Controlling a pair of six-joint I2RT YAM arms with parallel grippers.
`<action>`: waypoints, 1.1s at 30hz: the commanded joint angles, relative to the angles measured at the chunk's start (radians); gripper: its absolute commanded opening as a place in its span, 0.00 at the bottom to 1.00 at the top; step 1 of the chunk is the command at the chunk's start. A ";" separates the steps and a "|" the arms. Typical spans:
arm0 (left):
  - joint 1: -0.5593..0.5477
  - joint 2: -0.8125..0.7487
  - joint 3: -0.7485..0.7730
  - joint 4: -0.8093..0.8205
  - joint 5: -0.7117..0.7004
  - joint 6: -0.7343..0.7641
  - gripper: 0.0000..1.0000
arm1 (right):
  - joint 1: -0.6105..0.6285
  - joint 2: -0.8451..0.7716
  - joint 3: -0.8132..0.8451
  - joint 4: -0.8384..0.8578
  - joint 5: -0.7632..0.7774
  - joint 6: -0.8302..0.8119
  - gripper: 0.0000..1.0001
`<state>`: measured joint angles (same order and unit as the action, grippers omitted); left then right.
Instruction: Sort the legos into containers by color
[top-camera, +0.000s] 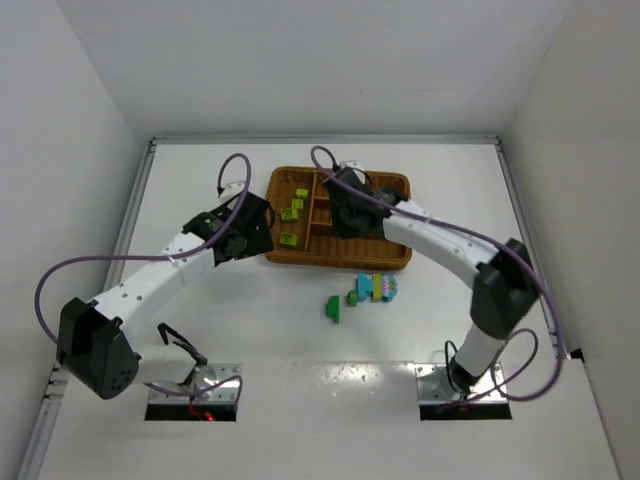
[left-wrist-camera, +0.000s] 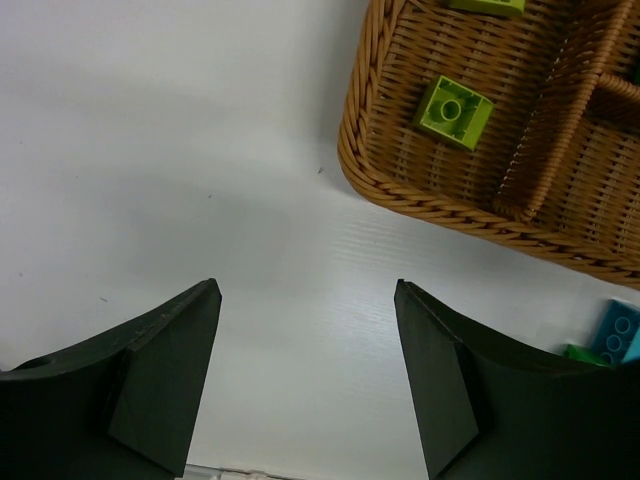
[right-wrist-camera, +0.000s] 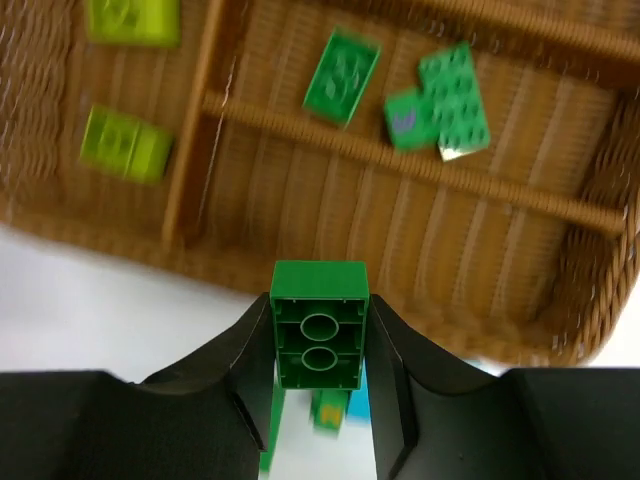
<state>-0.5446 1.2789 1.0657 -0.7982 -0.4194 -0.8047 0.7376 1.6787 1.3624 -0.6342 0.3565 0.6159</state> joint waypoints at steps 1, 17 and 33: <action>-0.009 -0.027 0.013 0.005 -0.013 0.001 0.77 | -0.073 0.111 0.128 0.001 0.018 -0.042 0.35; -0.009 -0.036 0.040 -0.049 -0.065 0.001 0.77 | -0.238 0.363 0.353 0.030 -0.079 -0.070 0.70; 0.000 -0.066 0.004 -0.049 -0.110 -0.030 0.77 | 0.048 -0.260 -0.468 0.171 -0.223 0.180 0.73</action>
<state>-0.5442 1.2358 1.0695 -0.8467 -0.5114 -0.8246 0.7097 1.4448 0.9531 -0.5163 0.1993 0.6941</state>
